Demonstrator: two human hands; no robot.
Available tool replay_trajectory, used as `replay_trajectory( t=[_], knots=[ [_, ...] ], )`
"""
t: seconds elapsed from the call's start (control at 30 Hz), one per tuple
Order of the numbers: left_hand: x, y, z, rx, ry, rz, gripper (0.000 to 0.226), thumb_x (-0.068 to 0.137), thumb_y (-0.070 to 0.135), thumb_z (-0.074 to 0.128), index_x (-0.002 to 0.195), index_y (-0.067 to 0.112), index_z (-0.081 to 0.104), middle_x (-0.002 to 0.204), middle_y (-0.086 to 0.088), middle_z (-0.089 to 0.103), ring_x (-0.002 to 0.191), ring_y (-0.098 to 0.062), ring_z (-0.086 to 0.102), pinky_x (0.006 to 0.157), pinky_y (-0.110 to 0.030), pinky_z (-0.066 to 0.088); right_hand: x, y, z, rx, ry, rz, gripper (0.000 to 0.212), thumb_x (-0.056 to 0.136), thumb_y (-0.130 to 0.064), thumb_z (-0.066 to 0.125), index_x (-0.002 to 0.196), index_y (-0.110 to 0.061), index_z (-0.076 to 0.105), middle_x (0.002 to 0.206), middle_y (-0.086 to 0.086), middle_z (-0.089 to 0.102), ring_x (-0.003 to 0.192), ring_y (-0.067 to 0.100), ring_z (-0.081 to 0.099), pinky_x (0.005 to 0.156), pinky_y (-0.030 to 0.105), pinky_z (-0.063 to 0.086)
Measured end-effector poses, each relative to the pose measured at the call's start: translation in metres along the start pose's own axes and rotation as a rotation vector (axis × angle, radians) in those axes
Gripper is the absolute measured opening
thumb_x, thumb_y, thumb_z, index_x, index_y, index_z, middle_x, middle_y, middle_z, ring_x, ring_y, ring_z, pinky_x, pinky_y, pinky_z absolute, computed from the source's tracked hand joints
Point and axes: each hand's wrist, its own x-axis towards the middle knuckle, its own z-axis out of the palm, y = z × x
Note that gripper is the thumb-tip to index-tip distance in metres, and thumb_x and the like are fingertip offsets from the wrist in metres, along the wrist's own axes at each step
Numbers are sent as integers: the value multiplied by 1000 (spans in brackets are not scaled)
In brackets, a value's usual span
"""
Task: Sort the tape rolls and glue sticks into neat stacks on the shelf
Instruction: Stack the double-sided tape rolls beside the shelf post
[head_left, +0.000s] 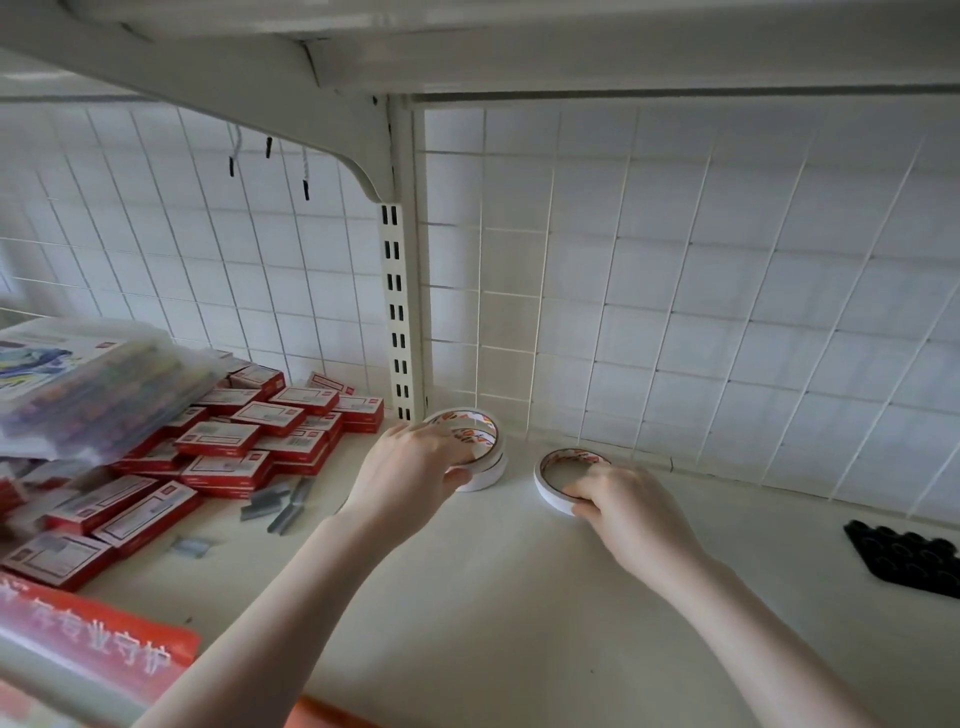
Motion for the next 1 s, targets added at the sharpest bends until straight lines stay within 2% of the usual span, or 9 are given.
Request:
replay_trajectory(
  t=[0.13,0.2,0.3,0.43,0.5,0.7,0.87,0.93,1.0],
  knots=[
    [0,-1,-1,16,19,20,17,76,20,74,93,22,73,86,0,70,81,-30,62,69,-32,44,0,0,-1,30,4,-13,22,92,-18,52,71,-13,46,74,1,44,75,21,38,53,21,23],
    [-1,-2,0,19,28,20,18,73,19,76,91,23,74,82,1,70,77,-29,62,65,-30,41,-1,0,-1,26,5,-11,21,92,-19,52,72,-13,47,73,0,45,75,21,38,59,31,23],
    [-1,-5,0,32,33,23,19,71,18,79,89,23,74,79,2,70,73,-28,63,62,-28,40,-1,1,1,7,-6,-27,22,93,-19,51,72,-14,45,71,0,42,74,22,37,62,33,20],
    [-1,-5,0,22,39,40,20,65,14,82,81,22,73,69,3,67,64,-28,62,55,-30,43,1,7,5,92,-14,-61,24,91,-14,52,68,-14,42,63,-4,36,73,22,36,56,12,22],
    [0,-6,0,22,32,36,18,68,14,81,83,21,73,71,2,67,67,-29,62,57,-30,42,2,10,7,104,-14,-64,23,91,-14,52,69,-14,44,65,-3,39,73,23,38,56,11,22],
    [5,-3,1,18,-19,12,12,81,19,70,92,22,73,85,0,69,82,-29,61,69,-30,41,2,14,11,100,-3,-76,23,91,-15,52,69,-14,45,63,-5,36,73,21,37,56,13,22],
    [14,-5,9,49,-103,-42,14,88,27,60,98,23,70,95,2,67,93,-23,58,75,-27,36,0,14,9,87,-4,-82,12,93,-22,52,89,-17,62,80,-3,52,83,17,45,67,27,24],
    [16,-5,11,71,-136,-45,15,89,28,59,99,23,69,98,2,66,95,-23,56,76,-27,34,-1,15,8,110,29,-83,13,91,-23,55,80,-17,56,76,-6,48,79,16,42,67,28,25],
    [17,-5,13,76,-153,-33,15,89,27,58,100,24,68,99,3,66,97,-23,56,75,-27,33,-2,18,7,145,84,-61,16,89,-22,61,75,-16,54,74,-6,51,77,19,47,65,30,30]
  ],
)
